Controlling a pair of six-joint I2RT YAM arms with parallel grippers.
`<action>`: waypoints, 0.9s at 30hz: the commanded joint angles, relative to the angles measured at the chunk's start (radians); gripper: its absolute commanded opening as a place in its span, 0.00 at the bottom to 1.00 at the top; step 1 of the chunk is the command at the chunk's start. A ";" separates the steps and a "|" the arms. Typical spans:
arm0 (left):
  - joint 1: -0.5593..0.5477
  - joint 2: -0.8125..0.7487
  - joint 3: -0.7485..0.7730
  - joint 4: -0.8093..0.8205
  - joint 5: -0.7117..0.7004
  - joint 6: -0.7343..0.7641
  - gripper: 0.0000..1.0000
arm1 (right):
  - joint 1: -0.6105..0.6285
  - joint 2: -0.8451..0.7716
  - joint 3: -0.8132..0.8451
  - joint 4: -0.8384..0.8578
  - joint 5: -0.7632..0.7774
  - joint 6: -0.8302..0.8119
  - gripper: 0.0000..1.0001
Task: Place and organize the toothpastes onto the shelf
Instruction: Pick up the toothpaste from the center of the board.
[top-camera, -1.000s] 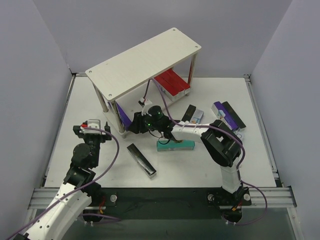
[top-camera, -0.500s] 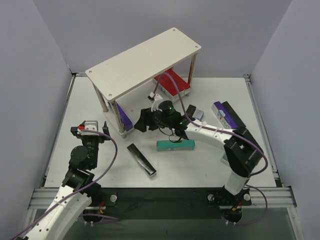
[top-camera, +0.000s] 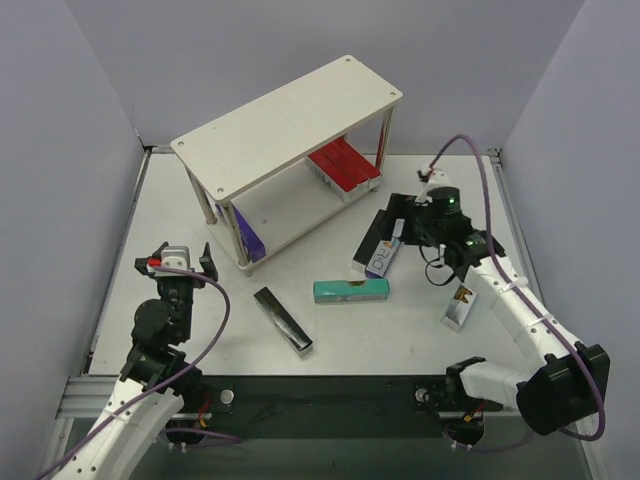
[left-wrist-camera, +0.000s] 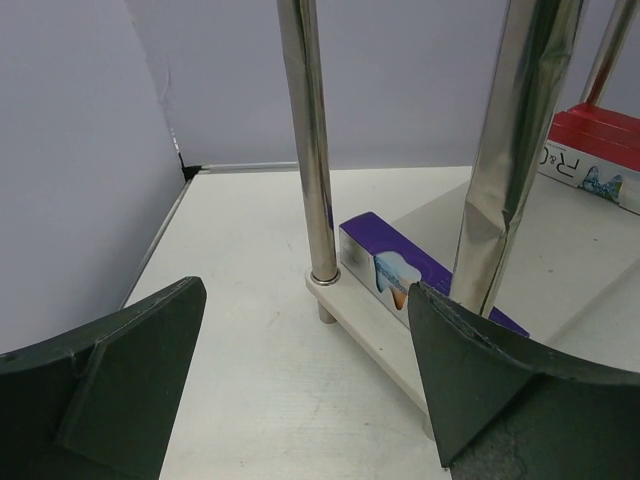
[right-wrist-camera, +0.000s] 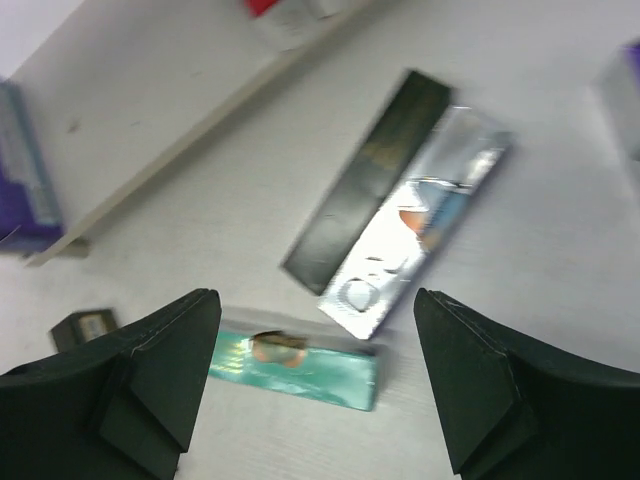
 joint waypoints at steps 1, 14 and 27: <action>0.007 -0.001 0.032 0.006 0.035 -0.014 0.94 | -0.187 -0.061 -0.008 -0.187 0.102 -0.033 0.82; 0.007 0.002 0.026 0.012 0.032 -0.013 0.94 | -0.552 0.272 0.119 -0.223 0.023 -0.154 0.89; 0.007 0.022 0.023 0.023 0.029 -0.009 0.94 | -0.555 0.467 0.203 -0.219 0.058 -0.266 0.89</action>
